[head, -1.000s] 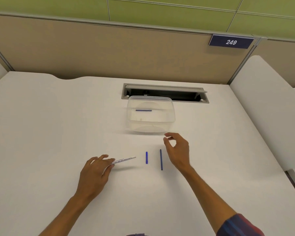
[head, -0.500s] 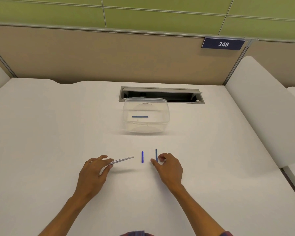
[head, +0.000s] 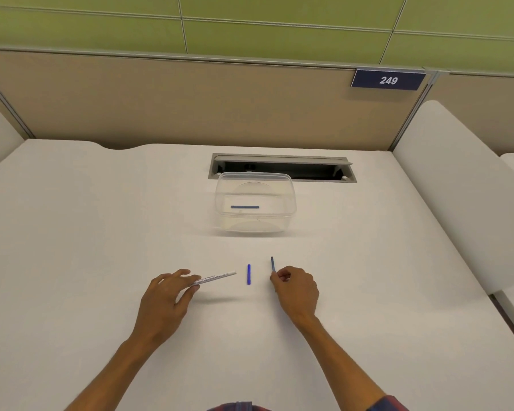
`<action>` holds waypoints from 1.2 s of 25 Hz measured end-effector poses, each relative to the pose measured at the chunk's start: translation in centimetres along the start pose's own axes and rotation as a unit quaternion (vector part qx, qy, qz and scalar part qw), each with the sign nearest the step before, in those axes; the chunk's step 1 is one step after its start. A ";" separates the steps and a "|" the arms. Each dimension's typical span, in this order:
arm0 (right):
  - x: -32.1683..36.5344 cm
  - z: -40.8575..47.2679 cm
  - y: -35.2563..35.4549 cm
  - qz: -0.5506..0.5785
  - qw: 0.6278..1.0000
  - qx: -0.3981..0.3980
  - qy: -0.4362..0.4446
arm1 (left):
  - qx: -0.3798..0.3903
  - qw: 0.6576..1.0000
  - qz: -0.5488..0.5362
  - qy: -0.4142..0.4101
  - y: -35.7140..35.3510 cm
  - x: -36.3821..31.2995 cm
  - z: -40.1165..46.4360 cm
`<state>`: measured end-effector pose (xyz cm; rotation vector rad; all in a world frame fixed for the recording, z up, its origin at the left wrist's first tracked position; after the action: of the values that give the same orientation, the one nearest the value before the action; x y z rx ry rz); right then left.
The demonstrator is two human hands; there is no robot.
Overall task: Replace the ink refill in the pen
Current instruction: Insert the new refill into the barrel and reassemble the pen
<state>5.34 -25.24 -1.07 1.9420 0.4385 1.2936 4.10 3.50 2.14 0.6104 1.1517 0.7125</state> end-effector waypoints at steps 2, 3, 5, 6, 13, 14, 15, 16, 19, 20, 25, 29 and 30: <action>-0.1 -0.1 0.5 0.092 0.995 0.022 0.002 | 0.009 1.000 -0.001 0.026 -0.2 0.4 0.1; 0.0 -0.3 0.9 0.147 0.989 0.033 0.005 | 0.015 0.999 -0.001 0.036 -0.3 0.5 0.2; 0.6 -1.1 1.9 0.236 0.970 0.054 0.018 | 0.022 0.999 -0.005 0.043 -0.4 0.4 0.4; 1.0 -1.6 2.5 0.264 0.962 0.063 0.029 | 0.023 0.999 -0.012 0.041 -0.3 0.1 0.6; 1.8 -3.8 5.3 0.316 0.941 0.100 0.068 | 0.044 0.990 -0.130 0.015 -0.2 -1.9 1.0; 1.9 -4.0 5.5 0.318 0.941 0.095 0.069 | 0.053 0.989 -0.135 0.009 -0.3 -2.2 1.0; 2.0 -4.2 5.7 0.317 0.941 0.088 0.073 | 0.062 0.988 -0.138 0.004 -0.4 -2.5 1.1; 2.0 -4.4 5.9 0.313 0.943 0.080 0.080 | 0.069 0.988 -0.140 0.000 -0.4 -2.7 1.1; 2.2 -4.8 6.2 0.290 0.950 0.060 0.102 | 0.078 0.987 -0.141 -0.004 -0.4 -3.0 1.2; 2.2 -4.8 6.2 0.284 0.951 0.056 0.107 | 0.080 0.987 -0.140 -0.004 -0.5 -3.1 1.2; 2.5 -5.0 6.4 0.242 0.958 0.055 0.143 | 0.088 0.987 -0.133 -0.011 -0.4 -3.3 1.3; 3.0 -5.1 6.8 0.185 0.963 0.056 0.186 | 0.098 0.991 -0.080 -0.039 -0.1 -3.8 1.3; 3.2 -5.1 6.8 0.184 0.963 0.058 0.189 | 0.101 0.991 -0.067 -0.048 -0.1 -4.0 1.3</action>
<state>1.33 -25.67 7.08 1.9322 0.3527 1.9338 4.39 0.23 4.82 0.7220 1.1715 0.4496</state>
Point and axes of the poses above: each hand's wrist, its own z-axis towards the middle knuckle, its own y-axis out of the back of the hand, x = y × z, the point moved 6 cm from there along z, towards the middle knuckle, and after that the axes turned 3 degrees about -z, right-handed, at the moved point
